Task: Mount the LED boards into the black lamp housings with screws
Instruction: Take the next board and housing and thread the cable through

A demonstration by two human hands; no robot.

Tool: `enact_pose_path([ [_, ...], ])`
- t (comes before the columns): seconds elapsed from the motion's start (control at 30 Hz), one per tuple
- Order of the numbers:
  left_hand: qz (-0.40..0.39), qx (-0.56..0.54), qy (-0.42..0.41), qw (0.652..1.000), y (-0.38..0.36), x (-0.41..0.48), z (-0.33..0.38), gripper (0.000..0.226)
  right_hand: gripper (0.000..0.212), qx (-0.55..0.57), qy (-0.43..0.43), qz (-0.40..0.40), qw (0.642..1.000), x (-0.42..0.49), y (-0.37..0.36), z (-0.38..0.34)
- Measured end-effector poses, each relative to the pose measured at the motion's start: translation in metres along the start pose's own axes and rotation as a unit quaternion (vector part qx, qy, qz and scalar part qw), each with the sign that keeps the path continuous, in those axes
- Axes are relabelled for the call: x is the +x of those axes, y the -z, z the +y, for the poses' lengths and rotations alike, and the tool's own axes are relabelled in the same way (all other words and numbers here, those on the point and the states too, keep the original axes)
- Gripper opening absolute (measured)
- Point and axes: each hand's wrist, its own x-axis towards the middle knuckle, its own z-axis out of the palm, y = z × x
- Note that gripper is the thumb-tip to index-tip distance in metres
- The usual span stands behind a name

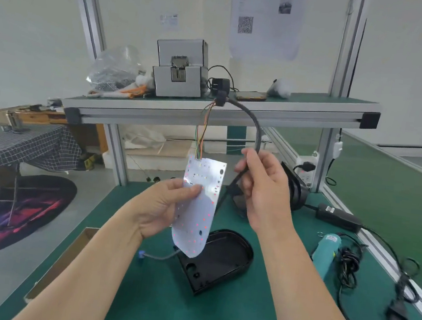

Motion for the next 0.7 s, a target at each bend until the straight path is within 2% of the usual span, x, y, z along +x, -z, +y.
enact_pose_path([
  [0.13, -0.104, -0.026, -0.014, 0.994, 0.006, 0.002, -0.010, 0.057, 0.012, 0.058, -0.003, -0.036, 0.998, 0.003, -0.007, -0.003],
  [0.23, -0.155, -0.015, -0.032, 0.987, 0.002, 0.005, -0.007, 0.045, 0.016, 0.060, 0.000, -0.027, 0.998, 0.004, -0.004, 0.006],
  [0.3, -0.134, -0.028, -0.047, 0.989, -0.004, 0.008, -0.001, 0.040, 0.021, 0.067, -0.043, -0.024, 0.997, 0.002, 0.003, 0.014],
  [0.37, -0.098, -0.060, -0.077, 0.990, -0.008, 0.012, 0.006, 0.029, 0.035, 0.027, -0.135, -0.031, 0.990, -0.007, 0.015, 0.025],
  [0.43, -0.048, -0.104, -0.115, 0.987, -0.007, 0.017, 0.012, 0.015, 0.039, -0.050, -0.242, -0.094, 0.964, -0.025, 0.027, 0.036],
  [0.53, 0.006, -0.168, -0.153, 0.974, -0.004, 0.025, 0.016, 0.019, 0.037, -0.096, -0.338, -0.234, 0.906, -0.052, 0.039, 0.046],
  [0.6, 0.033, -0.198, -0.172, 0.964, -0.003, 0.028, 0.013, 0.023, 0.028, -0.160, -0.335, -0.294, 0.881, -0.059, 0.041, 0.048],
  [0.63, 0.041, -0.211, -0.178, 0.960, -0.002, 0.029, 0.010, 0.024, 0.020, -0.204, -0.316, -0.298, 0.877, -0.058, 0.039, 0.049],
  [0.7, 0.046, -0.231, -0.185, 0.954, 0.003, 0.027, 0.005, 0.024, 0.014, -0.297, -0.256, -0.248, 0.886, -0.051, 0.034, 0.051],
])
